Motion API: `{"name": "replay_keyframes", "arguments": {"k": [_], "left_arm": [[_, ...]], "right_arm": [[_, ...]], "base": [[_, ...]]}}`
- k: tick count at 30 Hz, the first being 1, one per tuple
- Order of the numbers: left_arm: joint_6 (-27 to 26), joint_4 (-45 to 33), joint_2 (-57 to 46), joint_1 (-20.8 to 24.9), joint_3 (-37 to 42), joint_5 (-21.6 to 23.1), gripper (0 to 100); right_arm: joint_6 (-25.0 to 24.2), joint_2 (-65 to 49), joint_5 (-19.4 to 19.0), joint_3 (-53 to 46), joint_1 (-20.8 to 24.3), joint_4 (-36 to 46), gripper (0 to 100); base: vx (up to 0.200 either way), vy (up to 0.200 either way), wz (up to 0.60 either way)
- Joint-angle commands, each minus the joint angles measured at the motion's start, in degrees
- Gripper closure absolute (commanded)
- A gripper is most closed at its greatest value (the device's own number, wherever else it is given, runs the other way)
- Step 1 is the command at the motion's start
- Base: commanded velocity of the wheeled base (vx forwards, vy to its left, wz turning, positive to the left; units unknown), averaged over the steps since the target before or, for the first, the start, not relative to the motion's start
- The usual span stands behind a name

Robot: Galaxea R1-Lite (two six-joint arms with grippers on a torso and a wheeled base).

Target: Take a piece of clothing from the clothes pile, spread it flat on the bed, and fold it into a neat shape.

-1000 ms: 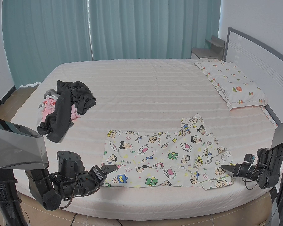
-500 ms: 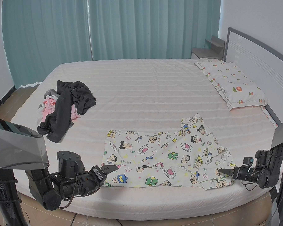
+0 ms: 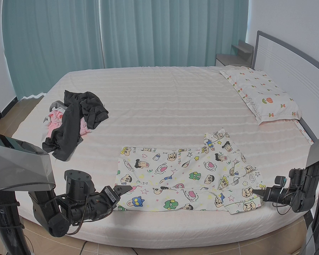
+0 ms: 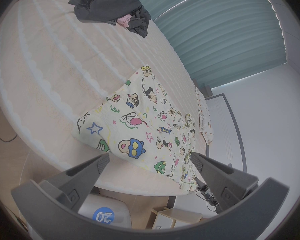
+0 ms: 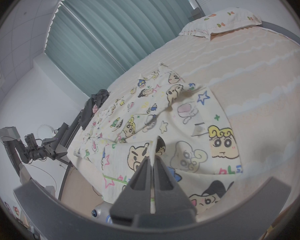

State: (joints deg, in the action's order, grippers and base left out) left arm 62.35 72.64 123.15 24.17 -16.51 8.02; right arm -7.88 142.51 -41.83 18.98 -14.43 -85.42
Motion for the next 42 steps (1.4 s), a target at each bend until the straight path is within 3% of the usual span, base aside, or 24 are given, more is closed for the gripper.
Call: {"name": "replay_keyframes", "arguments": {"k": [1,23,24,34,38,42], "left_arm": [[0.05,0.04,0.07,0.0,-0.02,-0.02,0],[0.05,1.27,0.07,0.0,-0.02,-0.99,0],[0.05,1.45,0.07,0.0,-0.02,-1.08,0],[-0.22,4.08,-3.35,1.23,0.42,-3.45,0],[0.49,4.08,-6.69,0.87,0.07,-6.0,0],[0.49,4.0,-7.31,0.96,-0.28,-6.44,0]], "right_arm": [[-0.47,-0.04,-0.1,0.27,0.02,-2.12,100],[-1.18,0.31,3.68,5.19,0.28,-1.33,100],[-1.18,0.75,3.77,5.36,0.28,-1.42,0],[-1.88,-3.64,5.88,4.49,0.37,-1.42,0],[-7.51,-9.53,6.76,0.62,0.28,-2.3,0],[-8.38,-14.01,9.83,-2.02,0.37,-2.3,0]], "base": [[0.0,0.0,0.0],[0.0,0.0,0.0],[0.0,0.0,0.0],[0.0,0.0,0.0],[0.0,0.0,0.0],[0.15,0.0,0.0]]}}
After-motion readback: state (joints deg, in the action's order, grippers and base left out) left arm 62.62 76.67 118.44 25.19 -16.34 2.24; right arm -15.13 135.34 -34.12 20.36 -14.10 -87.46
